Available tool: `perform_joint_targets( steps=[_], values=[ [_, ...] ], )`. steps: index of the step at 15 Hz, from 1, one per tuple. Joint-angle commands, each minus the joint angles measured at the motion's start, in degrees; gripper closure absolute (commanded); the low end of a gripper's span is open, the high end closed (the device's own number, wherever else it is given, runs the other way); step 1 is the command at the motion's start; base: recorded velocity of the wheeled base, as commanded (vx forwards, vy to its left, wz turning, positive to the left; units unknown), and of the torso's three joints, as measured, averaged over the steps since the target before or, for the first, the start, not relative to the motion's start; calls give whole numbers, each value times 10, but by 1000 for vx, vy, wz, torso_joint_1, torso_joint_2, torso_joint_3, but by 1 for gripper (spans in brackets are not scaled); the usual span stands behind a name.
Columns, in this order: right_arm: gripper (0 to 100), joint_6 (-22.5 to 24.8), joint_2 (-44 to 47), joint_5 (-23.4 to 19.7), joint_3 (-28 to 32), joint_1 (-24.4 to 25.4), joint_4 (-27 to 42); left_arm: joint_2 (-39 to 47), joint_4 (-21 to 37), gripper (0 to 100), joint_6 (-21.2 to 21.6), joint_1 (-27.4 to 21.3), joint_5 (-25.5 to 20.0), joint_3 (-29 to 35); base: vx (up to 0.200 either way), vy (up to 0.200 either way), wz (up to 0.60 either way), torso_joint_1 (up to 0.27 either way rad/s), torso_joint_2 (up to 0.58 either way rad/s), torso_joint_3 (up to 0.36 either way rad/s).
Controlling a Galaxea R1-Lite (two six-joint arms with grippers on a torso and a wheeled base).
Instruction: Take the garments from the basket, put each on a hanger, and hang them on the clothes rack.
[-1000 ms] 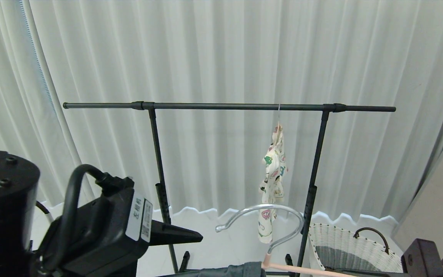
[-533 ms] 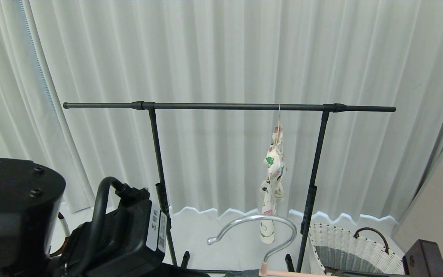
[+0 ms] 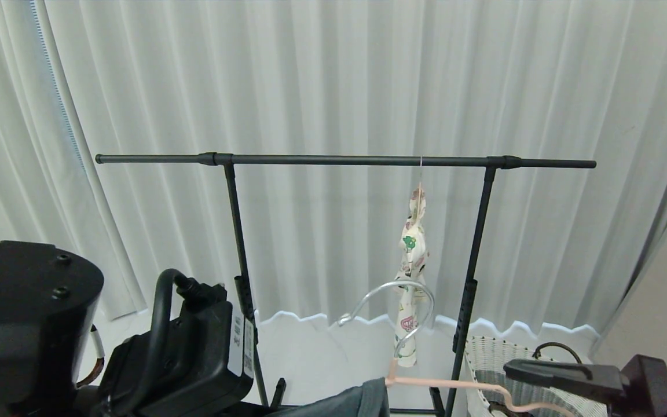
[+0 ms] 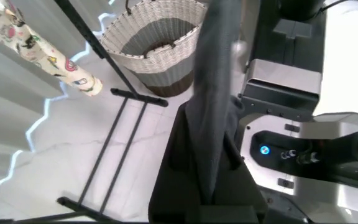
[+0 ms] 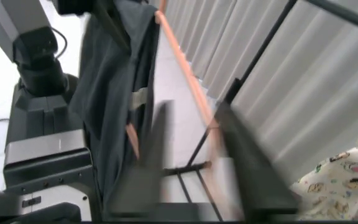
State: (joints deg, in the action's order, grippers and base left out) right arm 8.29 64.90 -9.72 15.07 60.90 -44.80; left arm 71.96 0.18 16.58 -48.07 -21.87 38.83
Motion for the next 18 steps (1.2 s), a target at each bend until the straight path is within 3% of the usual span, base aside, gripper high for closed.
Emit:
perform_joint_targets(
  steps=[1,6,8,14,18],
  values=[
    [0,11,-1,8,1,-18,11,-1,-1,100,12,3,18,-6,0,0,0,0,0,0],
    [0,9,-13,8,-3,-51,33,1,-27,100,14,20,103,-9,0,0,0,0,0,0],
    [0,-17,-6,8,-4,-70,34,1,-42,100,14,47,132,-9,0,0,0,0,0,0],
    [0,-122,95,8,6,-80,43,0,-43,100,6,65,133,60,0,0,0,0,0,0],
    [0,-153,216,49,78,-80,39,10,-43,100,6,65,133,92,0,0,0,0,0,0]
  ],
)
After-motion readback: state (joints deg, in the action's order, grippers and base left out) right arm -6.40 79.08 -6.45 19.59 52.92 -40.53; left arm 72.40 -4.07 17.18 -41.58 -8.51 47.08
